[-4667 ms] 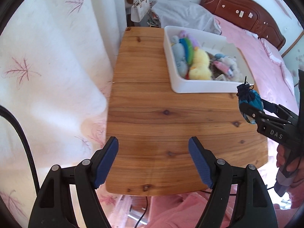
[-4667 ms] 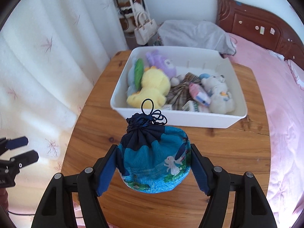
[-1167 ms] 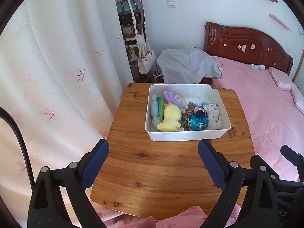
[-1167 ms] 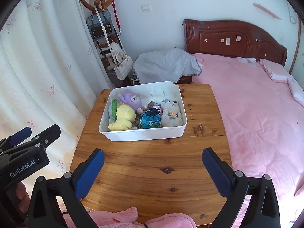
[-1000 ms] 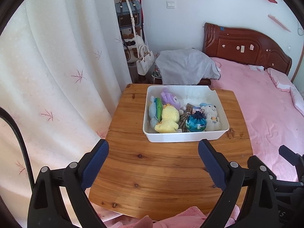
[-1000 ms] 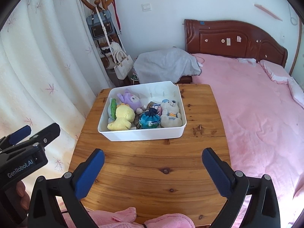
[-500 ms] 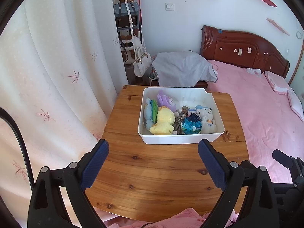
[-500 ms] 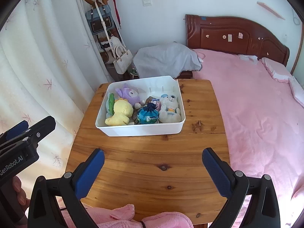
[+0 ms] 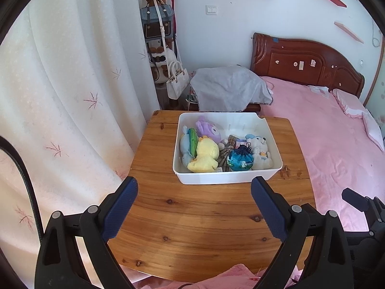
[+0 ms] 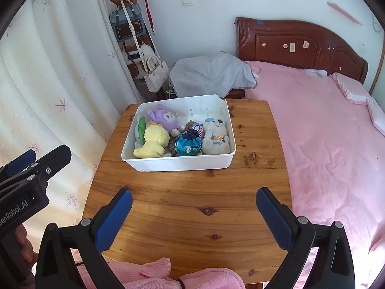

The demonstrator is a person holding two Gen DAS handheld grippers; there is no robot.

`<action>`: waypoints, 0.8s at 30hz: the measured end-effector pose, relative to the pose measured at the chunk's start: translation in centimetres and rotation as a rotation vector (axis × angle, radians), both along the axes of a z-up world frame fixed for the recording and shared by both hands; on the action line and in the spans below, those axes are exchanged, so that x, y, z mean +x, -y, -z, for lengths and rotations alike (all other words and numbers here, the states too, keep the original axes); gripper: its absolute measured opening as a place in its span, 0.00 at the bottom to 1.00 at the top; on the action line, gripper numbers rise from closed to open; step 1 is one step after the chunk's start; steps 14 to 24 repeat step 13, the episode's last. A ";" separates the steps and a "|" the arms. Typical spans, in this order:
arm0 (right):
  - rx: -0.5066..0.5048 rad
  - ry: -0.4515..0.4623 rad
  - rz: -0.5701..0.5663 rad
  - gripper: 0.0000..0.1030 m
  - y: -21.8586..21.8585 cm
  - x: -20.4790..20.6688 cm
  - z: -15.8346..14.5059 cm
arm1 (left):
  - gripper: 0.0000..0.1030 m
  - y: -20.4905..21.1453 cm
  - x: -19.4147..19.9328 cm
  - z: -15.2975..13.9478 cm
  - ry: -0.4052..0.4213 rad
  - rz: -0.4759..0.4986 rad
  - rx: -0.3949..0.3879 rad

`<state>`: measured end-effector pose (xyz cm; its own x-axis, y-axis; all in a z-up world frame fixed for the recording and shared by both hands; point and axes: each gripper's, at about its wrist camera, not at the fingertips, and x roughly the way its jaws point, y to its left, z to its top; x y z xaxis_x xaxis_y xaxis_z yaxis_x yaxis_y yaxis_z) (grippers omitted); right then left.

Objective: Organize objects

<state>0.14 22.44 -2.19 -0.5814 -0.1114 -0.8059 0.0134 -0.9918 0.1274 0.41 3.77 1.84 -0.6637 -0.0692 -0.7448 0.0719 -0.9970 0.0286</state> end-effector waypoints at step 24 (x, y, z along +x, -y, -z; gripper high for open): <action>-0.001 0.008 -0.001 1.00 0.0 0.1 0.1 | 0.93 -0.2 0.0 0.0 -0.001 0.002 -0.012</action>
